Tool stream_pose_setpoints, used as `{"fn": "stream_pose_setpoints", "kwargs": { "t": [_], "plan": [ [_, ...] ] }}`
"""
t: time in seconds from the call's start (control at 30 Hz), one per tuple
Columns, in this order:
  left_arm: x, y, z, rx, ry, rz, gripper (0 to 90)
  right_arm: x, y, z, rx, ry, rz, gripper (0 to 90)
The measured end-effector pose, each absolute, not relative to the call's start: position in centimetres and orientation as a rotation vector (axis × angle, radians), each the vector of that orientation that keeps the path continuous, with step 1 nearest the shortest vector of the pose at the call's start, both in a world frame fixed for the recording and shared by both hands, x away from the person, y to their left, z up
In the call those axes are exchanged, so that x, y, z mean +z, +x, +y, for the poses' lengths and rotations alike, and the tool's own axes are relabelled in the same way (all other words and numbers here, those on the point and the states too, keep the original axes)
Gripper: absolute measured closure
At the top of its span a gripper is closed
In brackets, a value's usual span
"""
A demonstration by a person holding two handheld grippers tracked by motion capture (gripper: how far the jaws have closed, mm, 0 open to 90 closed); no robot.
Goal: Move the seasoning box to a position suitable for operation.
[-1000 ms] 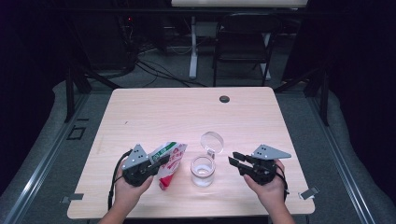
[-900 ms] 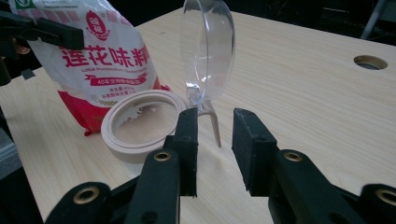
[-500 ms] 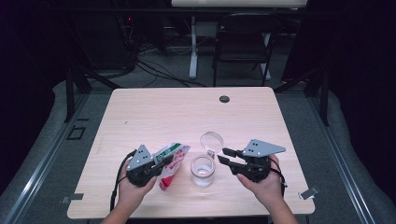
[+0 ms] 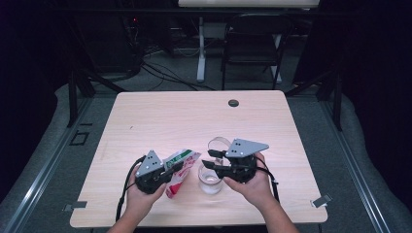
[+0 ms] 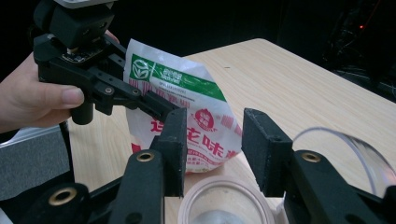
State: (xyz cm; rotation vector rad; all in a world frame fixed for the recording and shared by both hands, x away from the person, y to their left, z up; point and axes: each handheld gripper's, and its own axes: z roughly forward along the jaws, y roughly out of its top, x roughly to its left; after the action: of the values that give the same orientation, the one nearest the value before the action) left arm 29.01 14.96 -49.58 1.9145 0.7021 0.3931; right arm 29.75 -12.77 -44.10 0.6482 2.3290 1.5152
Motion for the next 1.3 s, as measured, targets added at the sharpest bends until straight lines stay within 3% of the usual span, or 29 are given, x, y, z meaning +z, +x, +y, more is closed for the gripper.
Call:
{"fn": "stream_pose_setpoints", "kwargs": {
  "t": [0.27, 0.9, 1.13, 1.3],
  "plan": [
    [-49.6, 29.0, 14.8, 0.396, 1.919, 0.697, 89.9, -44.2, 31.4, -10.9, 1.456, 0.62, 2.401, 56.1],
    [-49.6, 29.1, 15.1, 0.396, 1.918, 0.681, 89.9, -45.3, 34.4, -7.9, 1.411, 0.588, 2.545, 55.7],
    [-49.7, 29.1, 15.0, 0.399, 1.919, 0.68, 89.8, -45.3, 34.6, -8.2, 1.432, 0.525, 2.577, 68.2],
    [-49.7, 29.3, 15.0, 0.389, 1.914, 0.688, 89.7, -45.3, 34.5, -8.1, 1.419, 0.495, 2.58, 69.3]
  ]
}}
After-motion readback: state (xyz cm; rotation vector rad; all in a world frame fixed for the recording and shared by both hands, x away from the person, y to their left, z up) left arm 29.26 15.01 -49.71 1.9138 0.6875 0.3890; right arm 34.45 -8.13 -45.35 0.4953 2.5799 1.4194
